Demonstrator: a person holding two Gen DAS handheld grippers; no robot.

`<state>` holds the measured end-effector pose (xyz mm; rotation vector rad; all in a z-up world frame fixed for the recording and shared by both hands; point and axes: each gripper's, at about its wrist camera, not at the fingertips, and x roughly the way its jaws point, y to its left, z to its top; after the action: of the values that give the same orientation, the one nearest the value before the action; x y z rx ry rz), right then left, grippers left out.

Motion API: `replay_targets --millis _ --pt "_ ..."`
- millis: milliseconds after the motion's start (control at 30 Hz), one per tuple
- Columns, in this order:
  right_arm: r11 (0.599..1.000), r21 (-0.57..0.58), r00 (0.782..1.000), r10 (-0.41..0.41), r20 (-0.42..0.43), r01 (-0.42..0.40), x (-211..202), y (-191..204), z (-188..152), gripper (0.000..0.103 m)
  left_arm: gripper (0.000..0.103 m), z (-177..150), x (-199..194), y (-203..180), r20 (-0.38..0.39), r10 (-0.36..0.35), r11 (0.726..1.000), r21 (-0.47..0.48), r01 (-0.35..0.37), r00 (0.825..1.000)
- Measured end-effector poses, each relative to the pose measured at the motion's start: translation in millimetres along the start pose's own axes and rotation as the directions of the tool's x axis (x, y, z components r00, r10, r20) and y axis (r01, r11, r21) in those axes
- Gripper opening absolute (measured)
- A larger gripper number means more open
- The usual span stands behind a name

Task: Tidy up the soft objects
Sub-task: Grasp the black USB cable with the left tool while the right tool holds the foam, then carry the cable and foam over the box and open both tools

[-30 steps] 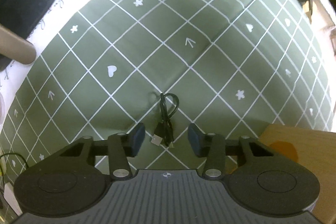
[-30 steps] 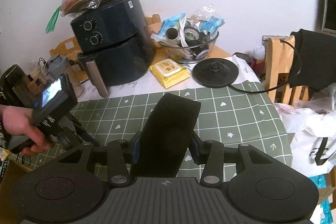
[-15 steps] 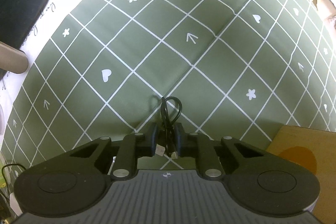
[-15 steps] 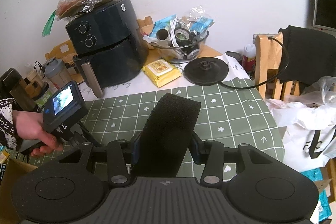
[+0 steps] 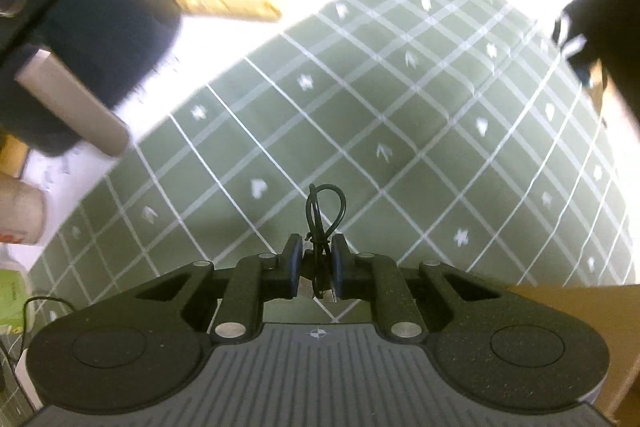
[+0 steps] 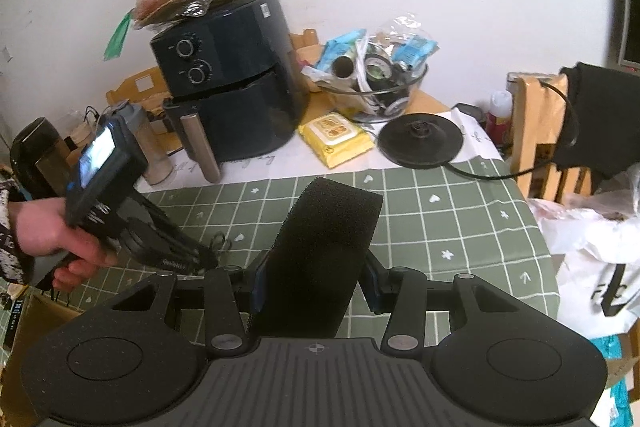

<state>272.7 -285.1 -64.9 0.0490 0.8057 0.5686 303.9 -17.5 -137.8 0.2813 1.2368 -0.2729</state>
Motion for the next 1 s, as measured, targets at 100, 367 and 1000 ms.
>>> replay_targets --millis 100,367,1000 --pt "1.0 -0.016 1.0 0.019 -0.005 -0.019 3 8 4 0.049 0.016 -2 -24 4 0.065 0.034 0.999 -0.041 -0.031 0.997" --pt "0.993 -0.076 0.996 0.085 -0.021 -0.087 10 36 17 0.049 0.016 -14 -76 14 0.185 0.077 0.989 -0.138 -0.051 0.98" --pt "0.963 -0.168 0.978 0.207 -0.033 -0.21 6 94 30 0.049 0.016 -69 -168 15 0.33 0.088 0.968 -0.25 -0.003 0.94"
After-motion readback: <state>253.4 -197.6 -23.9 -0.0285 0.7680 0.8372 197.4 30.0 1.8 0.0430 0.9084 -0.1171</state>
